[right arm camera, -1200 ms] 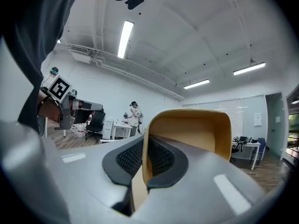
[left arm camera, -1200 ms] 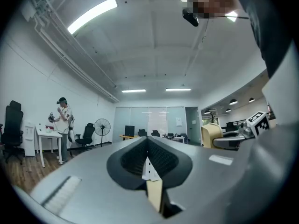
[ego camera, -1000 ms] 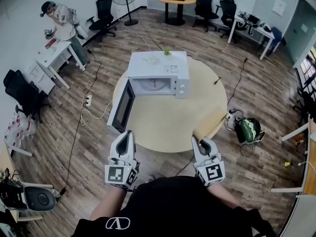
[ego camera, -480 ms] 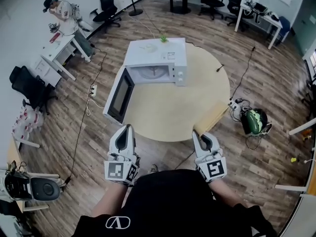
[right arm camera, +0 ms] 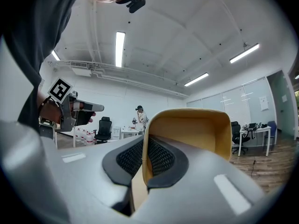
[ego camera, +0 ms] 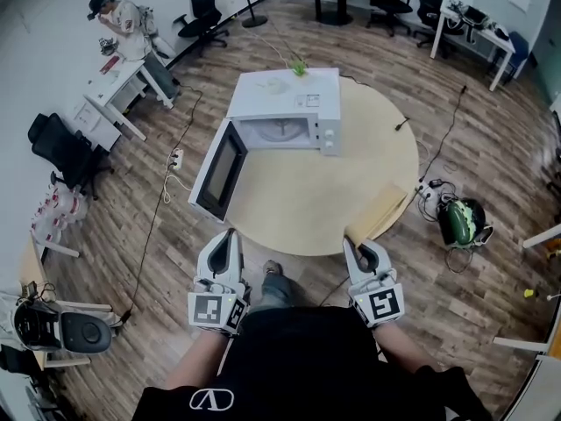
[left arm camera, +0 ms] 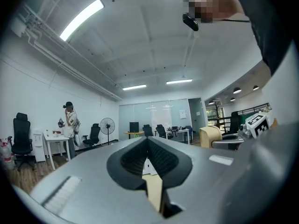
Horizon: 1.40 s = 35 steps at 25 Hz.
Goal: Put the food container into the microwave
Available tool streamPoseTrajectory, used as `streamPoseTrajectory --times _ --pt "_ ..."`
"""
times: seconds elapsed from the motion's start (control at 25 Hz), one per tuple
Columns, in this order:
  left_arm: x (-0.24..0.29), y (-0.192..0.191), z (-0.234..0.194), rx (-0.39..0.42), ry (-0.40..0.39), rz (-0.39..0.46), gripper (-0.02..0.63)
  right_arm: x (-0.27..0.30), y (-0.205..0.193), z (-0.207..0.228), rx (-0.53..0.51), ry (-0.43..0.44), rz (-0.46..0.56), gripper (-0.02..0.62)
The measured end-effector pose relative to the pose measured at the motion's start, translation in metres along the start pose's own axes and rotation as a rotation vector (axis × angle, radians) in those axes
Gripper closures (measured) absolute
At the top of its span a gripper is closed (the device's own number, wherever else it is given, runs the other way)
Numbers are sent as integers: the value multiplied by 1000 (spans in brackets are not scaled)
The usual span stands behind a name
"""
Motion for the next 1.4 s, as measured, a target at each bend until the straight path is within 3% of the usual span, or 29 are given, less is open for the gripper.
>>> streamPoseTrajectory --times 0.24,0.56,1.04,1.4 --pt "42 -3 -15 3 -50 48 606 33 7 13 -35 -42 -15 583" --pt "132 2 -75 -37 -111 100 606 116 32 30 -110 -90 -55 583" --pt "240 -11 -169 -100 -210 89 606 244 54 35 -152 -178 -117 581" --pt "279 -10 -194 -120 -258 97 606 294 64 40 -177 -201 -145 581"
Point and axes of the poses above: the fingertips, and each gripper's own axes: x forward along the fingers, z to its right, y out of its top, the point moved 8 cm from there along -x, backward along the fingers, and after that the axes turned 14 degrees about y, right-handed, at the moved point
